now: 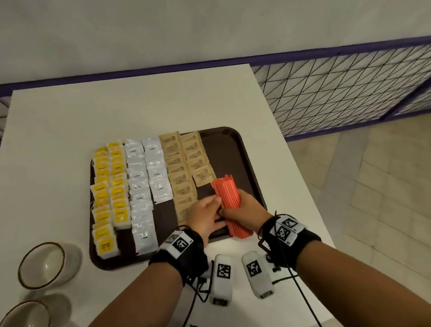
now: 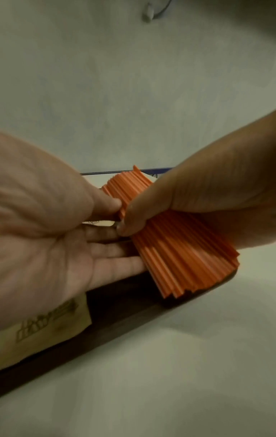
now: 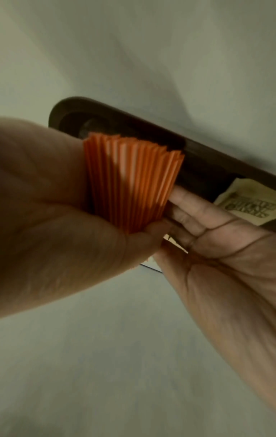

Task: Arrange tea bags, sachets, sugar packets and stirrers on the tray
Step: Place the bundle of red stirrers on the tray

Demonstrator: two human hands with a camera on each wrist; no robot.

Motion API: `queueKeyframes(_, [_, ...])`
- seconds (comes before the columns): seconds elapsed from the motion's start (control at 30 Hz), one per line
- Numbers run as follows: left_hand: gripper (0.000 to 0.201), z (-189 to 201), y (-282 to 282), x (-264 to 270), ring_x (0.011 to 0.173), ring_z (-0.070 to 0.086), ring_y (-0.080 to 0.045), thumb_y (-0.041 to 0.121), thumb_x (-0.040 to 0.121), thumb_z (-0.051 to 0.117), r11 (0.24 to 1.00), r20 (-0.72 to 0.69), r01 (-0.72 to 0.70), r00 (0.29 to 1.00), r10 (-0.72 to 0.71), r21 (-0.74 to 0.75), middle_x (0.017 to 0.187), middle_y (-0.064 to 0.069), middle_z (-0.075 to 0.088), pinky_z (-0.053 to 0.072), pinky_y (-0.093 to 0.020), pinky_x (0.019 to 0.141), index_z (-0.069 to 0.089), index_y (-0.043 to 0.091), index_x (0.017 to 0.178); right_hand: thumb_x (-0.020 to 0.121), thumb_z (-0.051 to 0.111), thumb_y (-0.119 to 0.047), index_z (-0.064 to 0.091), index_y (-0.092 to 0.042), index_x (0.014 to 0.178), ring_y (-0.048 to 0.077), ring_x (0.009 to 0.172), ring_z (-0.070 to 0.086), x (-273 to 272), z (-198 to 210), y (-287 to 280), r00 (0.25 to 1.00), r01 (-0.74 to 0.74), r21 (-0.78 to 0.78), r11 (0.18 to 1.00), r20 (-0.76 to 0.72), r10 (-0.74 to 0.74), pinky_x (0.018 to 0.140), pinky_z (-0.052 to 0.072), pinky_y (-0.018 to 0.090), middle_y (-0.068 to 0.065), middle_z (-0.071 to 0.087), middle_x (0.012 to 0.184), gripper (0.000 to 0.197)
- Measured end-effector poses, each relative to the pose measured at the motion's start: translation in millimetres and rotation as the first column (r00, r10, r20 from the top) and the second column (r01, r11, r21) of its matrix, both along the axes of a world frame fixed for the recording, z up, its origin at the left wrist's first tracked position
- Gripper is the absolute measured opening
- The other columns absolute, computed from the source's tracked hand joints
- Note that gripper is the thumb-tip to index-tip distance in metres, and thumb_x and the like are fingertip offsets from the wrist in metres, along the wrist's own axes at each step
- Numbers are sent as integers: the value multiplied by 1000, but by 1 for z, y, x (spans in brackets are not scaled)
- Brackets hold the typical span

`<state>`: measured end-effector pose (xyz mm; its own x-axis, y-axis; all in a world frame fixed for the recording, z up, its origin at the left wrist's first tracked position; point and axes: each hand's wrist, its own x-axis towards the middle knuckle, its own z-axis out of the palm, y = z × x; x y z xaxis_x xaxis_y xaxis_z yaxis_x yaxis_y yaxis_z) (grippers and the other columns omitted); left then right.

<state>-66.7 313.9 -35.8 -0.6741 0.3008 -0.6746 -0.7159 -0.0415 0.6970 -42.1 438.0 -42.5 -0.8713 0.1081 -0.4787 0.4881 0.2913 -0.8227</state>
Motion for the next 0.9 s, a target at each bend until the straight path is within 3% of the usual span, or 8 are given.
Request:
queueKeyframes(0.07, [23, -1, 9, -6, 88, 63, -14, 19, 100, 39, 999, -17, 9, 1000, -9, -35, 98, -3, 66, 54, -27, 68, 59, 14, 110, 76, 69, -14, 50, -11, 116, 19, 86, 64, -6, -7, 4, 1000, -27, 33, 999, 15, 26, 74, 53, 28, 6, 64, 95, 44])
queueKeyframes(0.17, [24, -6, 18, -14, 94, 61, -19, 18, 100, 37, 988, -98, 74, 991, -87, -134, 108, -10, 64, 54, -35, 79, 61, 15, 102, 75, 69, -15, 50, -9, 115, 20, 85, 63, -13, -12, 9, 999, -34, 80, 996, -10, 35, 74, 52, 28, 8, 64, 96, 44])
queueKeyframes(0.33, [28, -13, 27, -25, 103, 63, -26, 15, 96, 44, 937, -339, 146, 905, -256, -318, 111, -11, 66, 51, -45, 91, 63, 15, 117, 81, 65, -13, 49, -8, 116, 14, 82, 60, -26, -20, 17, 994, 20, 81, 997, -106, -11, 67, 47, 15, 3, 61, 93, 39])
queueKeyframes(0.43, [30, -14, 29, -29, 106, 59, -19, 14, 94, 49, 876, -486, 129, 790, -374, -464, 114, -6, 66, 43, -29, 96, 62, 15, 122, 84, 63, -13, 46, -12, 121, 12, 84, 62, -28, -23, 23, 976, 43, 35, 998, -213, -34, 73, 50, 16, 3, 61, 97, 41])
queueKeyframes(0.5, [32, -13, 28, -29, 107, 56, -16, 15, 94, 51, 852, -546, 93, 730, -411, -516, 116, -6, 63, 37, -17, 90, 59, 13, 125, 85, 63, -13, 46, -13, 122, 5, 87, 61, -25, -25, 24, 960, 64, 49, 997, -277, -48, 76, 49, 14, -6, 60, 97, 41])
queueKeyframes(0.63, [36, -10, 26, -26, 111, 51, -9, 16, 94, 52, 846, -624, 54, 651, -432, -530, 122, -3, 59, 31, -6, 90, 54, 12, 129, 84, 65, -12, 48, -7, 123, -8, 89, 58, -27, -25, 25, 936, 74, 70, 995, -349, -45, 78, 45, 8, -15, 56, 97, 43])
queueKeyframes(0.77, [36, 2, 23, -31, 108, 47, -2, 11, 93, 54, 889, -713, -39, 614, -339, -456, 118, 6, 52, 29, 7, 83, 55, 8, 128, 82, 63, -19, 48, -11, 123, -12, 91, 55, -39, -6, 25, 888, 31, 69, 997, -460, 4, 78, 42, 4, -7, 55, 104, 45])
queueKeyframes(0.9, [35, 1, 18, -30, 105, 48, 1, 8, 90, 58, 919, -728, -47, 627, -278, -391, 116, 8, 50, 36, 3, 84, 57, 4, 125, 77, 61, -33, 52, -18, 116, -10, 91, 57, -36, -10, 19, 873, 54, 60, 997, -488, -18, 78, 42, 5, -2, 59, 102, 43])
